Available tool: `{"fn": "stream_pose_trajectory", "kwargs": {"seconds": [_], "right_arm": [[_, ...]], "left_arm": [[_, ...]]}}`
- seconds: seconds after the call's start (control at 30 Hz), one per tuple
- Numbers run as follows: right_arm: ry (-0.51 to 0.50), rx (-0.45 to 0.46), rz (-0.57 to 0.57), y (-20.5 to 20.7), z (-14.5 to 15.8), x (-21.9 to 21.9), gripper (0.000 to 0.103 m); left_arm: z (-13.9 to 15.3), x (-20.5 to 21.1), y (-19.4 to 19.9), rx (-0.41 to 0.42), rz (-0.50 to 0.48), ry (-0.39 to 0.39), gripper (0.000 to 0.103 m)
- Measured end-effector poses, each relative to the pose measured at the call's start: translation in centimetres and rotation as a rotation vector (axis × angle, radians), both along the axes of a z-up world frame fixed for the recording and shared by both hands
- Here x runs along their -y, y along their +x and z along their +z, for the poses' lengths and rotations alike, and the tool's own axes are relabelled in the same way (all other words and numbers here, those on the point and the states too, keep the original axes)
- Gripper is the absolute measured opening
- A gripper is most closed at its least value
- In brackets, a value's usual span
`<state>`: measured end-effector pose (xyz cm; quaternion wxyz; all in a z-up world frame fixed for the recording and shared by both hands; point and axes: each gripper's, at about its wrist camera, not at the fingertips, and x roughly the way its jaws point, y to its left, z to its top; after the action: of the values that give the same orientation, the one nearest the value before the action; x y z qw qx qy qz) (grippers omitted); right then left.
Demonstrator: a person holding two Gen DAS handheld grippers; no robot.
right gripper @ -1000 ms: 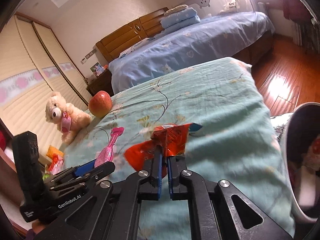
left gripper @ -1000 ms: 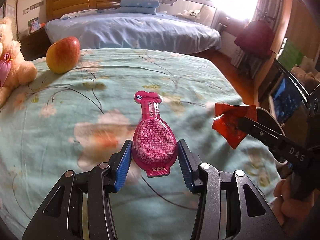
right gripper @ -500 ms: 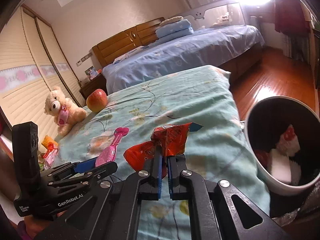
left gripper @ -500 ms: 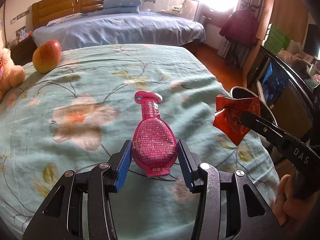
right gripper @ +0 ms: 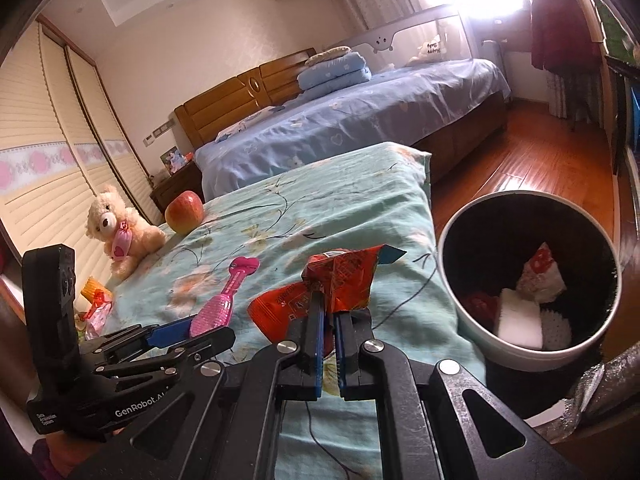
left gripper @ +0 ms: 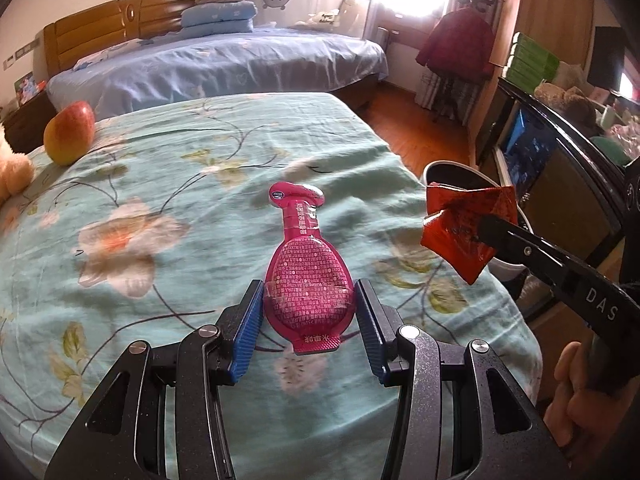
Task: Collect trash
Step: 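Carry the pink brush and red wrapper over the trash bin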
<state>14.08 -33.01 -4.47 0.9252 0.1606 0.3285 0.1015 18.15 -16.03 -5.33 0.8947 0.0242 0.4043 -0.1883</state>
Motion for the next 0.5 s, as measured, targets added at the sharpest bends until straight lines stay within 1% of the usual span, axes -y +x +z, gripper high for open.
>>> {"fn": "stream_pose_trajectory", "kwargs": {"seconds": [0.5], "right_arm": [[0.005, 0.012, -0.035, -0.8, 0.4, 1.8, 0.004]], "left_arm": [[0.2, 2.1, -0.4, 0.004, -0.04, 0.008, 0.045]]}}
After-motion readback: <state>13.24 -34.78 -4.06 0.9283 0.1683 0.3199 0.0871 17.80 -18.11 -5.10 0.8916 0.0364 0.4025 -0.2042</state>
